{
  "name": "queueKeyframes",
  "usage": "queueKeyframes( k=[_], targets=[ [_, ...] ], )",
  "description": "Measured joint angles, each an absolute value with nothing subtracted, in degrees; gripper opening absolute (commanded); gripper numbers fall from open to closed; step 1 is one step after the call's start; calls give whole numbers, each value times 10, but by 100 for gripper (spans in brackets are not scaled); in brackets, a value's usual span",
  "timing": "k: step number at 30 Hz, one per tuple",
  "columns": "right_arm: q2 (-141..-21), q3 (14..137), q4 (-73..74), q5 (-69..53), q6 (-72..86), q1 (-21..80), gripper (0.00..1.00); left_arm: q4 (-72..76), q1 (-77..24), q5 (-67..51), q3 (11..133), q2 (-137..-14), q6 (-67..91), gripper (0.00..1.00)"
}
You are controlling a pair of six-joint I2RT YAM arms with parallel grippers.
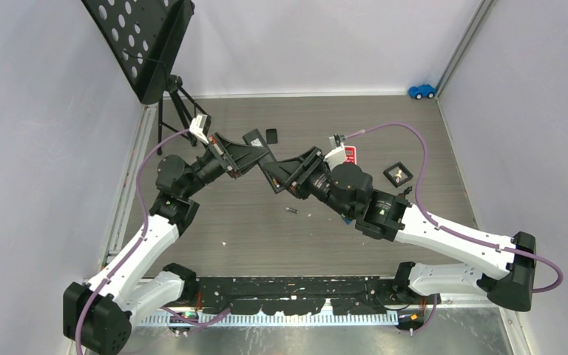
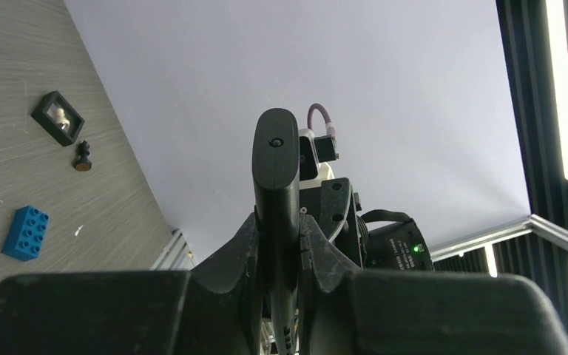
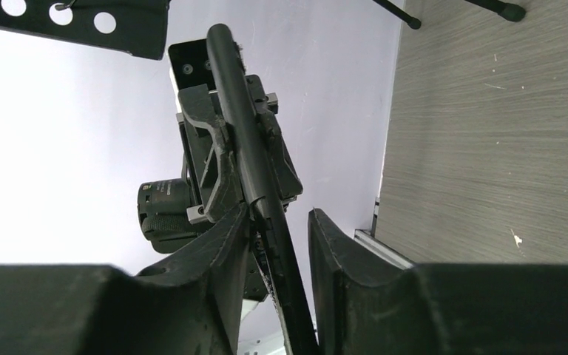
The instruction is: Load the batteries into the remote control
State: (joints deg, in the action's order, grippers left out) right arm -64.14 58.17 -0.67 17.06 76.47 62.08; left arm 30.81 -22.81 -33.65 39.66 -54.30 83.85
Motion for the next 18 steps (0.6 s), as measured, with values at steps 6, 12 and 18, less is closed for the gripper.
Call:
queueKeyframes(
  k=[6, 12, 18],
  targets=[
    [-641, 579, -31, 162, 753, 620, 26, 283, -226, -332, 404, -541, 871, 0],
    [-641, 575, -45, 157, 745, 619, 50, 256, -225, -330, 413, -536, 882, 0],
    [-634, 554, -44, 158, 731, 618, 73, 255, -226, -333, 413, -535, 867, 0]
  ],
)
